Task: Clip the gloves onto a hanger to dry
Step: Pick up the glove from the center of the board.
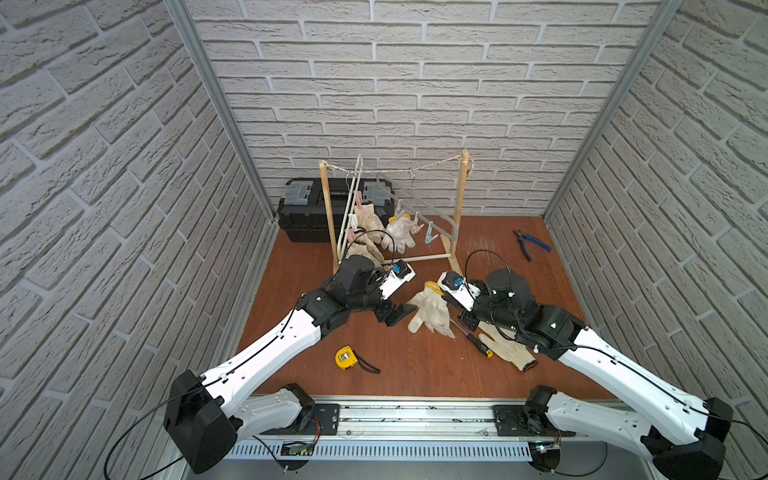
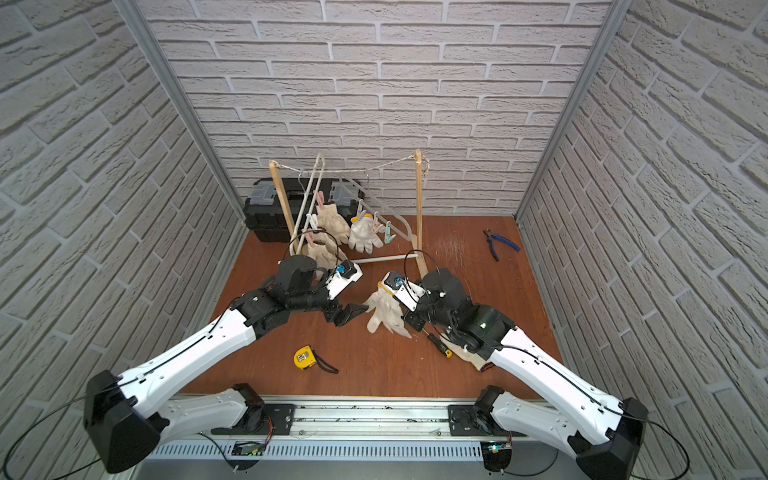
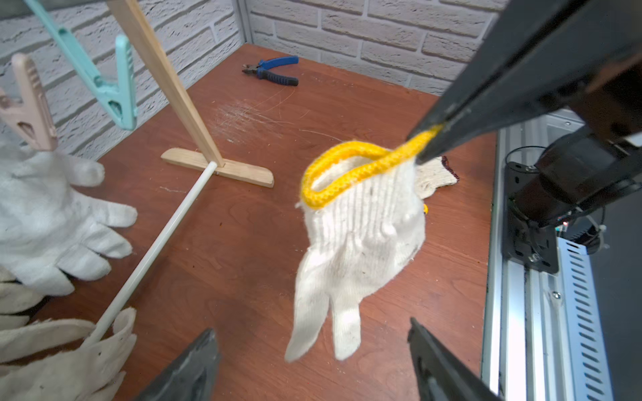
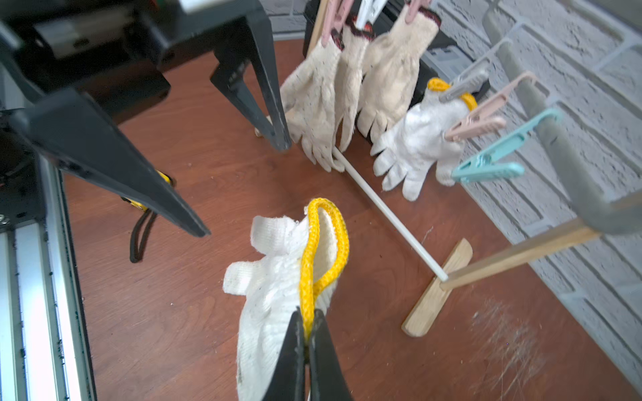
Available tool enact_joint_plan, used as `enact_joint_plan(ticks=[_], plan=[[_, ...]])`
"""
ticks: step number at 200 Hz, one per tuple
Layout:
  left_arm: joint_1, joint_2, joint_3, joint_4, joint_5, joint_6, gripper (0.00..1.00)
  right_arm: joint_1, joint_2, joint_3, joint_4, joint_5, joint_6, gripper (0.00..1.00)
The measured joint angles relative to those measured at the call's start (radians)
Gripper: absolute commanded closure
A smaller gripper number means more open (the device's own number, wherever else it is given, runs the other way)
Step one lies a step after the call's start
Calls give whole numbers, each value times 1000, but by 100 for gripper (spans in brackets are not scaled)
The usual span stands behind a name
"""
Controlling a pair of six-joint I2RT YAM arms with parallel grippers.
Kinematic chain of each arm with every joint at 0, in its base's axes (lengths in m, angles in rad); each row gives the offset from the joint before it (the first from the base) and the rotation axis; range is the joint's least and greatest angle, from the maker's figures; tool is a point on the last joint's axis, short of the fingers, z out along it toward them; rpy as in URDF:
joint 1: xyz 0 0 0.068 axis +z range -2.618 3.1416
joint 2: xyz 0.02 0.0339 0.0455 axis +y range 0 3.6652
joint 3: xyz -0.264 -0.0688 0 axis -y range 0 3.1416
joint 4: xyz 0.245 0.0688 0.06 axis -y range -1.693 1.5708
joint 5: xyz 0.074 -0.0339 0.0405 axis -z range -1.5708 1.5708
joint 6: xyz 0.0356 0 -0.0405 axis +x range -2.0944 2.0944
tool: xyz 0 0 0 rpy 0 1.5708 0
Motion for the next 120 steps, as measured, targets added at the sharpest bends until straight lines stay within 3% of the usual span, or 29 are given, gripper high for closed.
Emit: enact_joint_plan(ticks=[42, 82, 96, 120], plan=[[10, -1, 77, -40, 67, 74, 32, -28, 104, 130, -23, -171, -99, 97], [14, 1, 126, -46, 115, 113, 76, -31, 164, 174, -37, -248, -140, 97], [17, 1, 126, -54, 122, 121, 100, -34, 171, 182, -42, -258, -146, 97], [23, 2, 126, -70, 121, 127, 100, -35, 178, 191, -43, -266, -153, 97]])
